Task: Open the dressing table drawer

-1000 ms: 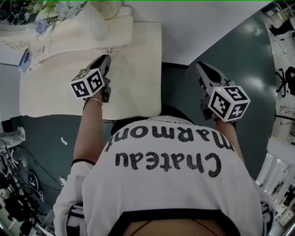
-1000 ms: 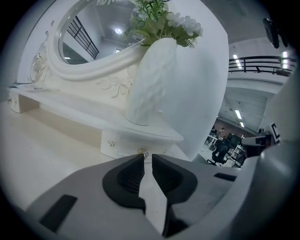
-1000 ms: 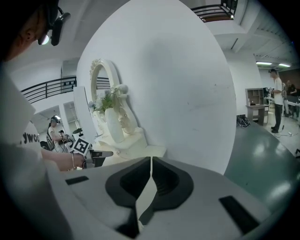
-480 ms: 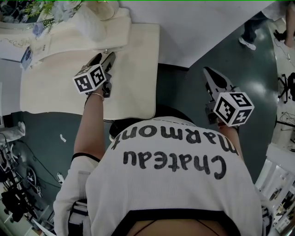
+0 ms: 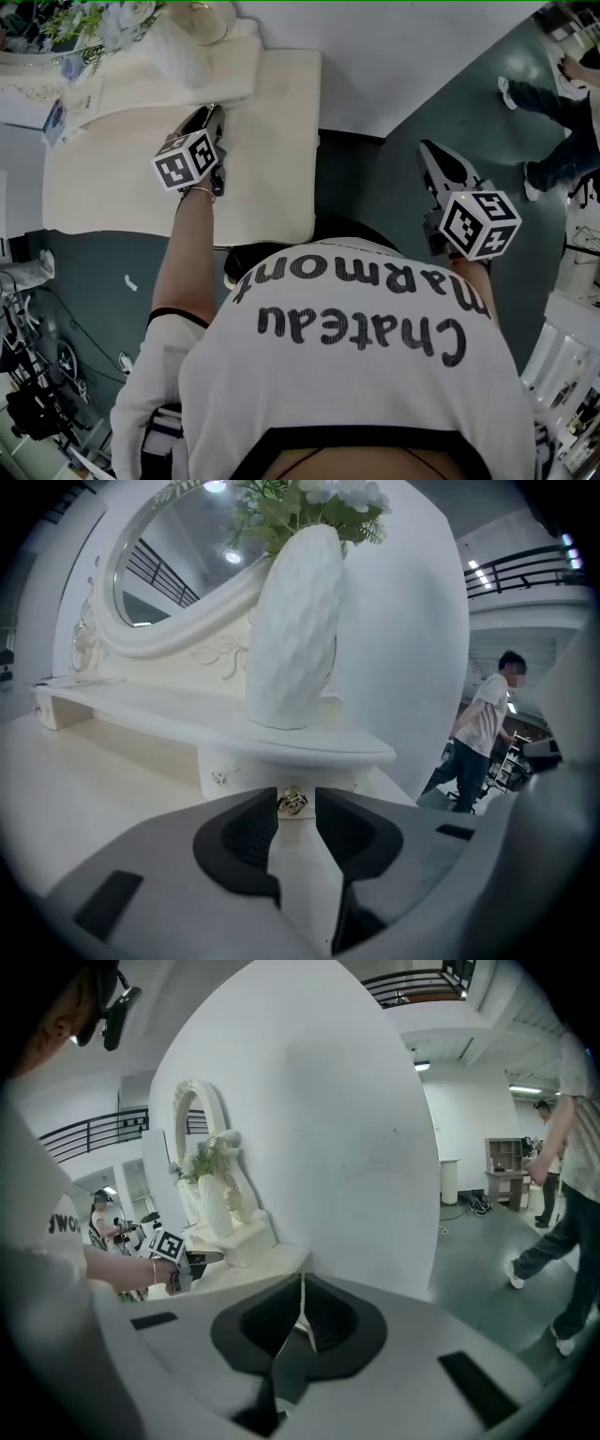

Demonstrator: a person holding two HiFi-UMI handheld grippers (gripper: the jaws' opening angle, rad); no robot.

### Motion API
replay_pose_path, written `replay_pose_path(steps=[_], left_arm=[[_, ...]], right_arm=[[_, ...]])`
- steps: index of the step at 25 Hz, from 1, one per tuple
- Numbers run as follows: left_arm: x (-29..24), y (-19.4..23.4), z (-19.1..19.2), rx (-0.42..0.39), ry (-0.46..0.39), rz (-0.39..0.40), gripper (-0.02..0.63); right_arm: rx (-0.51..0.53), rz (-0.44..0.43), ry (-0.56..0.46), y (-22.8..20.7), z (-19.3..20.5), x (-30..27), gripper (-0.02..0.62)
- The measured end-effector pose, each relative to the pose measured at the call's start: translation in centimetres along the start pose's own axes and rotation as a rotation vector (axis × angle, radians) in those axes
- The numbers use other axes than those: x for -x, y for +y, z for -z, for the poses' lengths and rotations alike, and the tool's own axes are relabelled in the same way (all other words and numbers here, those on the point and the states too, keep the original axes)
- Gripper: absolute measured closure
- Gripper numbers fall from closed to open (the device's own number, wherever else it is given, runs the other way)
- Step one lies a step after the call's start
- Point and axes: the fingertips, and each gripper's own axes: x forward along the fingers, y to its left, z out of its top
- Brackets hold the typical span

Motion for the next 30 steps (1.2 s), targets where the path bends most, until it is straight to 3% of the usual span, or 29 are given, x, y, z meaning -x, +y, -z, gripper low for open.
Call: replay_pose_path(steps=[30], left_arm=[[-1.0, 0.8, 0.3, 0.004, 0.046, -0.053, 0.512]], right_arm=[[-0.005, 0.003, 0.023, -0.8, 1.1, -0.6, 0.568]])
